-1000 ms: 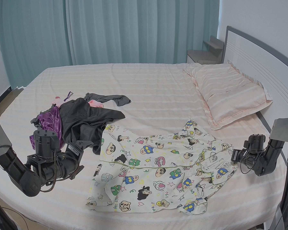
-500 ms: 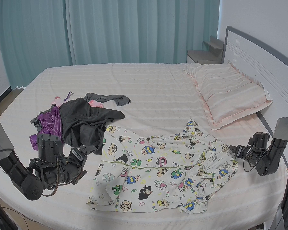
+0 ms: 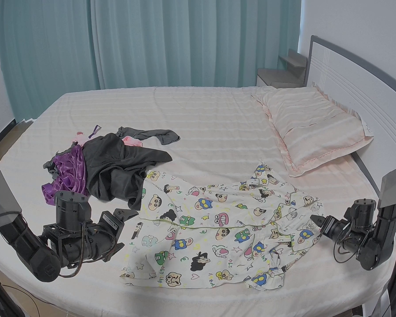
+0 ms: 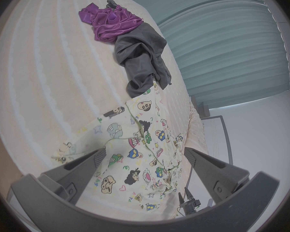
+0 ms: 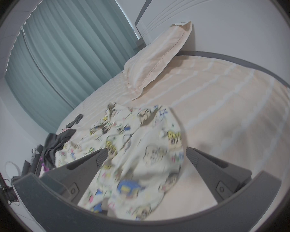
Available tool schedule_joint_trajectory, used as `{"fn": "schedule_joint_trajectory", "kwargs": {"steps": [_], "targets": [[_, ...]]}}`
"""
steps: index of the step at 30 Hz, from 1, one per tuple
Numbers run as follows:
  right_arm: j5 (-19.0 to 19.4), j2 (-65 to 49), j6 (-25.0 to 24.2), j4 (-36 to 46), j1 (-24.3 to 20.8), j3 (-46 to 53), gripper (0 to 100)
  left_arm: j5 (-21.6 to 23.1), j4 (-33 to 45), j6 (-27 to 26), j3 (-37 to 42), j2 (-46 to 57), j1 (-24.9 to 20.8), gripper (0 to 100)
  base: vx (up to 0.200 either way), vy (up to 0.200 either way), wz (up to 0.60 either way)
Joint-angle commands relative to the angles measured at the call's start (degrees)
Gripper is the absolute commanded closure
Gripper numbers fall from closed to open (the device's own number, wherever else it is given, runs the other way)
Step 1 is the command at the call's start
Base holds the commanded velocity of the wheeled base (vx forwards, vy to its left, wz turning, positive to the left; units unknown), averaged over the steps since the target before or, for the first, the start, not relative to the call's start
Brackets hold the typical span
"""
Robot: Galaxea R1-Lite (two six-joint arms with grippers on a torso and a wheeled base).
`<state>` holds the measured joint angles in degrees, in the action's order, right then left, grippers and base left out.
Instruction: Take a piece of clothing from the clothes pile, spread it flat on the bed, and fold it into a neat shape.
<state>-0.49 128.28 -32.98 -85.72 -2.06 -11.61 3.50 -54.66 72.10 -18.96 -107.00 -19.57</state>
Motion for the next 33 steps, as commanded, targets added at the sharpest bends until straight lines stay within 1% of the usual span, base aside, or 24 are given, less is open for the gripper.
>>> {"fn": "schedule_joint_trajectory", "kwargs": {"steps": [1, 3, 8, 9, 11, 13, 18, 23, 28, 29, 30, 31, 33], "targets": [[0.14, 0.13, -3.15, -4.1, -6.03, 8.18, 0, 0.02, -0.01, 0.77, 0.85, 0.47, -0.82, 0, -0.2, 0.0, 0.0], [0.49, 0.65, -4.03, -4.1, -6.9, 8.18, 0, 0.02, -0.01, 0.77, 0.85, 0.39, -0.82, 0, -0.2, 0.0, 0.0], [0.4, 3.82, -6.05, -4.1, -10.33, 7.83, 0, 0.02, -0.01, 0.77, 0.85, 0.03, -0.82, 0, 0.0, 0.0, 0.0], [0.4, 3.91, -6.05, -4.1, -10.42, 7.74, 0, 0.02, -0.01, 0.77, 0.85, 0.03, -0.82, 0, 0.0, 0.0, 0.0], [-0.04, 5.58, -7.1, -4.1, -12.09, 5.63, 0, 0.02, -0.01, 0.77, 0.76, -0.05, -0.74, 0, 0.0, 0.0, 0.0], [-0.04, 6.02, -7.45, -4.1, -12.18, 4.05, 0, 0.02, -0.01, 0.77, 0.76, -0.05, -0.74, 0, 0.0, 0.0, 0.0], [-0.48, 9.18, -7.72, -4.01, -14.46, 0.44, 0, 0.1, -0.09, 0.68, 0.68, -0.49, -0.74, 0, 0.0, 0.0, 0.0], [-1.71, 11.99, -7.45, -3.92, -15.08, -2.81, 0, 0.02, -0.09, 0.68, 0.5, -0.93, -0.65, 0, 0.0, 0.0, 0.0], [-1.8, 13.31, -7.37, -2.43, -15.69, -5.97, 0, 0.02, -0.09, 0.68, 0.41, -1.02, -0.65, 0, 0.0, 0.0, 0.0], [-1.8, 13.4, -7.37, -1.29, -15.61, -6.76, 100, 0.02, -0.09, 0.68, 0.41, -1.02, -0.65, 0, 0.0, 0.0, 0.0], [-1.8, 13.4, -7.37, -1.29, -15.61, -6.76, 100, 0.02, -0.09, 0.68, 0.41, -1.02, -0.65, 0, 0.0, 0.0, 0.0], [-2.06, 13.49, -7.37, 0.65, -15.61, -8.52, 100, 0.02, -0.09, 0.68, 0.41, -1.02, -0.65, 0, 0.0, 0.0, 0.0], [-3.47, 13.49, -7.37, 1.79, -15.43, -9.75, 100, -0.07, -0.09, 0.68, 0.41, -0.93, -0.65, 0, 0.0, 0.0, 0.0]]}}
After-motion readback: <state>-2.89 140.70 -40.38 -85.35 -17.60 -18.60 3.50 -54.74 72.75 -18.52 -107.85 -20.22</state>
